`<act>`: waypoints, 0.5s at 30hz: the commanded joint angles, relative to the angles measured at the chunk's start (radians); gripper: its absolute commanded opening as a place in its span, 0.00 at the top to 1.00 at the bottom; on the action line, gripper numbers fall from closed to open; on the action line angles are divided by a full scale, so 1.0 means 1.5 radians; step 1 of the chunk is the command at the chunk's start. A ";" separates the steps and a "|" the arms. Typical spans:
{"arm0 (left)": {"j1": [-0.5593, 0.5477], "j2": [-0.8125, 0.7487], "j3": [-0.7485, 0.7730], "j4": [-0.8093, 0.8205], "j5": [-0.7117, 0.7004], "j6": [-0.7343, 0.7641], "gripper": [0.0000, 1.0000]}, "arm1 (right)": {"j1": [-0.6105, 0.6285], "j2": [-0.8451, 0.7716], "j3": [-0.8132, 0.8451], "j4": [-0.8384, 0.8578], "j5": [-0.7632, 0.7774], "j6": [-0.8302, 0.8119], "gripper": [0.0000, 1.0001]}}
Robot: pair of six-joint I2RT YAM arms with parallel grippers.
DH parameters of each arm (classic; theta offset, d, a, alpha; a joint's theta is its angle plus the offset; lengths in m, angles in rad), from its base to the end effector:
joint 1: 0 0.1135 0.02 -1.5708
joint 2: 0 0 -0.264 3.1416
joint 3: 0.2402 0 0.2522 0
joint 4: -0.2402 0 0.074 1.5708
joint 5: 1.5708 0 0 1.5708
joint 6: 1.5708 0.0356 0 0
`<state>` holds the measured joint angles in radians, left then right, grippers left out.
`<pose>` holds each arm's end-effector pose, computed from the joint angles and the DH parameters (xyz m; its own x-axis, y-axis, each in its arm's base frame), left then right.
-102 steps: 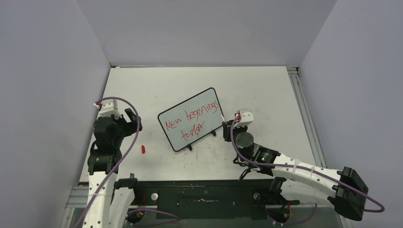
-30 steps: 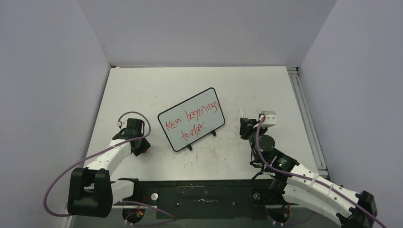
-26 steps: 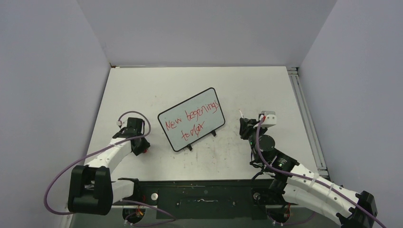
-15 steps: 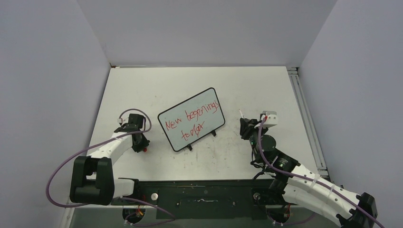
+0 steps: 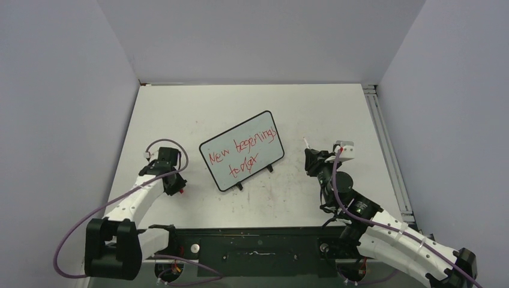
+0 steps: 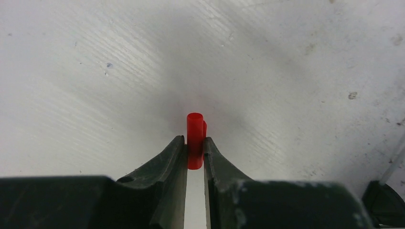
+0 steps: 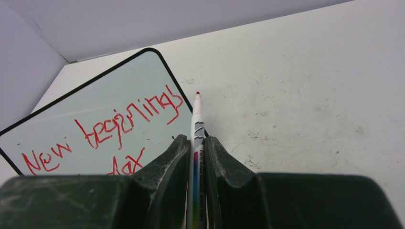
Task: Write a sentence on the whiteboard
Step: Pick up the pen cap from the center of the board, then insert the whiteboard marker without the cap into the pen cap.
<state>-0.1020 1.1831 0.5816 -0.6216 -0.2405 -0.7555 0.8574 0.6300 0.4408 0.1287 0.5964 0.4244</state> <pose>0.1930 -0.0112 0.1667 -0.6933 -0.5984 -0.4016 -0.6280 0.7750 -0.0706 0.1210 0.1093 0.2756 -0.1426 0.3559 -0.9236 -0.2195 0.8985 0.3801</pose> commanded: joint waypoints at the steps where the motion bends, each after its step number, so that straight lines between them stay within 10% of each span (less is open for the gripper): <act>1: 0.005 -0.088 0.030 -0.037 -0.027 -0.001 1.00 | -0.004 -0.002 -0.002 0.005 -0.002 0.006 0.88; 15: -0.026 -0.219 0.218 -0.082 0.012 0.205 1.00 | -0.015 0.022 0.030 -0.034 -0.104 0.000 0.90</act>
<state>-0.1181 0.8925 0.8017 -0.7349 -0.2516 -0.5850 0.8536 0.6437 0.4412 0.0956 0.5125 0.4316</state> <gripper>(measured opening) 0.129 0.152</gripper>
